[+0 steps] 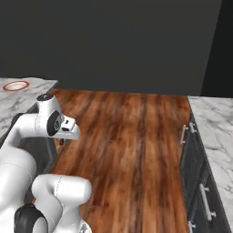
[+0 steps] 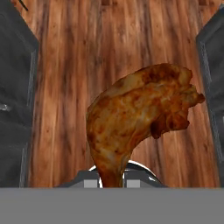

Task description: Take the chicken drumsticks from the pan and place one on each plate on the dining counter.

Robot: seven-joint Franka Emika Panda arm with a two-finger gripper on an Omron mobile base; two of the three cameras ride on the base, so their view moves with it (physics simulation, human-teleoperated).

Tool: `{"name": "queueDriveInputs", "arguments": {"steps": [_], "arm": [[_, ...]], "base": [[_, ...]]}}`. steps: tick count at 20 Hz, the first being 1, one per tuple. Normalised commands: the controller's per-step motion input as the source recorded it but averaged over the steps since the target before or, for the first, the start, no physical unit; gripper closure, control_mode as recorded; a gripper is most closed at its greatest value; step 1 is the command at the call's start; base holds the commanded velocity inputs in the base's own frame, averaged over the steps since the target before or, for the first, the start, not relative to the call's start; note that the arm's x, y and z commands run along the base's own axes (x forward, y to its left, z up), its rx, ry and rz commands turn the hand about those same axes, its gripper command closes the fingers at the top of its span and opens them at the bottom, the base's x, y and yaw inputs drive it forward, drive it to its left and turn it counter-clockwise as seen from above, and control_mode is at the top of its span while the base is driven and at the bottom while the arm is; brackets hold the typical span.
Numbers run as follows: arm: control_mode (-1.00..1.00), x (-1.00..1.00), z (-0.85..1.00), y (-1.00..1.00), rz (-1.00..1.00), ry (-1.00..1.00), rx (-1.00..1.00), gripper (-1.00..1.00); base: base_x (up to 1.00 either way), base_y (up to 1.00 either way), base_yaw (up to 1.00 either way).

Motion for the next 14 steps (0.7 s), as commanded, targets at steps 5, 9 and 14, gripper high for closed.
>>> {"name": "queueDriveInputs", "arguments": {"steps": [5,9,14], "arm": [[1.0,0.0,0.0,0.0,0.0,0.0,0.0,1.0],[1.0,0.0,0.0,0.0,0.0,0.0,0.0,1.0],[1.0,0.0,0.0,0.0,0.0,0.0,0.0,1.0]], "base": [[1.0,0.0,0.06],[1.0,0.0,0.08],[1.0,0.0,0.12]]}}
